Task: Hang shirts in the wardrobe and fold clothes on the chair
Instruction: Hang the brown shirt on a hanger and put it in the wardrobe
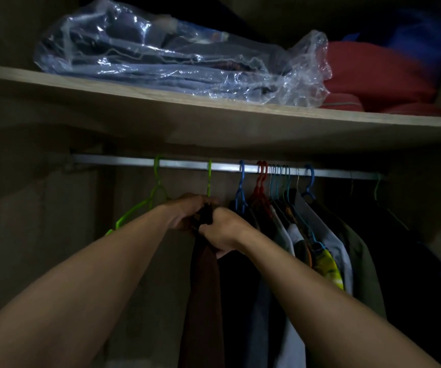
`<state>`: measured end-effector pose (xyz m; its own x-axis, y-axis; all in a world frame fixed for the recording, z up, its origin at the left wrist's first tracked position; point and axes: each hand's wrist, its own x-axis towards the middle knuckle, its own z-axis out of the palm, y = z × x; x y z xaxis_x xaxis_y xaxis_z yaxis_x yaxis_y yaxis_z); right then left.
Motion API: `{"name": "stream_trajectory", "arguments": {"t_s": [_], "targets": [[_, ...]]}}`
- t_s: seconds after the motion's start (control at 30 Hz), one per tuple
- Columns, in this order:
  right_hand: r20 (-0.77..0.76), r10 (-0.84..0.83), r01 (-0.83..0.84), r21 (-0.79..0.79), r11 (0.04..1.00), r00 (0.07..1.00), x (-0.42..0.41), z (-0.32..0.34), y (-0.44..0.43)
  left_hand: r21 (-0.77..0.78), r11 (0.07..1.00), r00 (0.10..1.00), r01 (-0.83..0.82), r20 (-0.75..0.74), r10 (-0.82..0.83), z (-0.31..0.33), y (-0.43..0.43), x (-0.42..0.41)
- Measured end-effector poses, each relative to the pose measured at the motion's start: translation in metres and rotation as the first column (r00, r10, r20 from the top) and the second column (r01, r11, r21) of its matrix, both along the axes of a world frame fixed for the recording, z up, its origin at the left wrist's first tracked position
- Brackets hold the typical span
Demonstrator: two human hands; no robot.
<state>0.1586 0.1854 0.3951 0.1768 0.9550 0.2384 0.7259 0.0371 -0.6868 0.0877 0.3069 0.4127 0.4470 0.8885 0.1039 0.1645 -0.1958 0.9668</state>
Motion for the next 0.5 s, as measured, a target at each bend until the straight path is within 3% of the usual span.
{"name": "stream_trajectory", "arguments": {"t_s": [0.13,0.3,0.4,0.5], "targets": [[0.039,-0.024,0.026,-0.063,0.998,0.999,0.001,0.009,-0.003,0.035,0.999,1.000,-0.016,-0.006,0.016,0.004,-0.004,-0.002],[0.110,-0.105,0.107,-0.013,0.994,0.988,0.005,0.018,-0.006,0.124,0.991,0.998,-0.043,-0.044,0.048,0.005,-0.015,-0.010],[0.253,-0.176,0.165,0.065,0.984,0.951,0.003,0.021,-0.011,0.237,0.959,0.981,-0.154,-0.081,0.177,0.012,-0.007,-0.015],[0.344,-0.234,0.179,0.186,0.966,0.909,-0.009,0.024,-0.019,0.383,0.869,0.931,-0.314,-0.052,0.360,0.021,0.026,-0.022]]}}
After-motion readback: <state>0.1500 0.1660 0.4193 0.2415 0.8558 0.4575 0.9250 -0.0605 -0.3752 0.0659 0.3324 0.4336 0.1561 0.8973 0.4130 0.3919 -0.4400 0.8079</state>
